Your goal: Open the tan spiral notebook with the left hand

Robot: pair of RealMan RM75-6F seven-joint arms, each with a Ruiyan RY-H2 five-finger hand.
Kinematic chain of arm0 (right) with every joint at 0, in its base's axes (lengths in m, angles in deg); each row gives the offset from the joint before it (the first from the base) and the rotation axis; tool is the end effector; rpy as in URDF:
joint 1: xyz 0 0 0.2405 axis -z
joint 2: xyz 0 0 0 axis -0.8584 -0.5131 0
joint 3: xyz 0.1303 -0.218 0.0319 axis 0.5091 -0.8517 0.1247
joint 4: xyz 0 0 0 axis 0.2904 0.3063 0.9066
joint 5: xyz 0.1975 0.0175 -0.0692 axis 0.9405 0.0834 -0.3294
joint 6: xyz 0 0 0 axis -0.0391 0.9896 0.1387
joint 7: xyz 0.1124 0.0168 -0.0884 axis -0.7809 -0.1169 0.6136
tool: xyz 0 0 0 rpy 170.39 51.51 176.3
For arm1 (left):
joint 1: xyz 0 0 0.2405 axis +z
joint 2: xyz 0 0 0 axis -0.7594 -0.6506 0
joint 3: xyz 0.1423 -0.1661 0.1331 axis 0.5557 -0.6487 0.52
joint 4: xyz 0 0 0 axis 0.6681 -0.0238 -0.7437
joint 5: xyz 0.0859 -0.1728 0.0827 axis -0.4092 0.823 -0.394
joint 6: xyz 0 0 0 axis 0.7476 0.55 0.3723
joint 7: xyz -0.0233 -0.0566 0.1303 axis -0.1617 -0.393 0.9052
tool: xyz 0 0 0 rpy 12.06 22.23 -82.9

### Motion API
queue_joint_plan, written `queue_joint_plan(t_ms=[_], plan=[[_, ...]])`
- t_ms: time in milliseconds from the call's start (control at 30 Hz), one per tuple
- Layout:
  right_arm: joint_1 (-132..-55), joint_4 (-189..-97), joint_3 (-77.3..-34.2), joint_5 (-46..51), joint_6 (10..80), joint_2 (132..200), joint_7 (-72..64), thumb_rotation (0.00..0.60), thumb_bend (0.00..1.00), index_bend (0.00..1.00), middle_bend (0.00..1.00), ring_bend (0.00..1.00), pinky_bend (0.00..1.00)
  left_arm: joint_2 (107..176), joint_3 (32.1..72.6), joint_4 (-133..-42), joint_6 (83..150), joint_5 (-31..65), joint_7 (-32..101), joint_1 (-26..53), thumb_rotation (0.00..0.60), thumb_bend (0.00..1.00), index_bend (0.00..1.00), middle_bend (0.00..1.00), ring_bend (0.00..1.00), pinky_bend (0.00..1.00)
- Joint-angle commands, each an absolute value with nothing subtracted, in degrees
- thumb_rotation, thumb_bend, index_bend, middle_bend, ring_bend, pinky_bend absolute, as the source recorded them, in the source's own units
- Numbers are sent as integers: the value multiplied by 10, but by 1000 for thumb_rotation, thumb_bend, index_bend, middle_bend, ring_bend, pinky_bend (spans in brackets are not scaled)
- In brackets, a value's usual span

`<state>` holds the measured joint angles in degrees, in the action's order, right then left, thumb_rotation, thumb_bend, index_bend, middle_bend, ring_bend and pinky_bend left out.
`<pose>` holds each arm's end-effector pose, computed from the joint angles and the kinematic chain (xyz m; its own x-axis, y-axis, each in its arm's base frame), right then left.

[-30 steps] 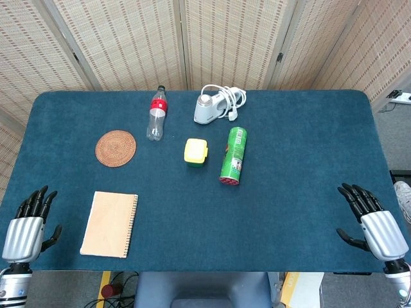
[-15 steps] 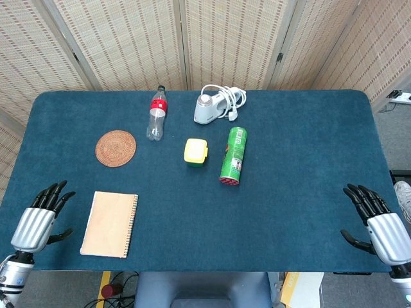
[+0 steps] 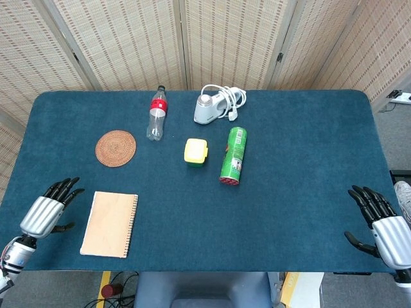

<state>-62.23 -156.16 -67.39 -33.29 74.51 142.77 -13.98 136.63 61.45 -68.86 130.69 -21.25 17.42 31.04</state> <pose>-0.3051 -0.1540 0.1842 0.3509 0.0227 0.9361 -0.9150 -0.2043 0.3480 -0.3496 0.2594 0.1159 0.5806 0.0682 0.8114 0.7718 -0.3635 -0.5217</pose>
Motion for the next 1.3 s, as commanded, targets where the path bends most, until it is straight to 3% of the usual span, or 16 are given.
queue_joint_plan(t_ms=[33, 400, 733, 1300], plan=[[-623, -1565, -674, -334, 744, 1427, -136, 600, 265, 19, 99, 50, 114, 1412, 624, -596, 1320, -224, 135, 296, 600, 129, 180, 52, 27, 161], [-624, -1580, -673, -336, 739, 1423, -120, 600, 265, 19, 99, 50, 114, 1501, 647, -424, 1360, -236, 68, 287, 600, 129, 137, 56, 27, 161], [-621, -1592, -673, -334, 738, 1418, -107, 600, 264, 19, 99, 50, 114, 1559, 667, -316, 1351, -239, 44, 274, 600, 129, 137, 59, 29, 161], [-618, -1606, -672, -333, 735, 1415, -92, 600, 265, 19, 99, 50, 114, 1590, 691, -279, 1352, -234, 13, 279, 600, 129, 138, 64, 31, 161]])
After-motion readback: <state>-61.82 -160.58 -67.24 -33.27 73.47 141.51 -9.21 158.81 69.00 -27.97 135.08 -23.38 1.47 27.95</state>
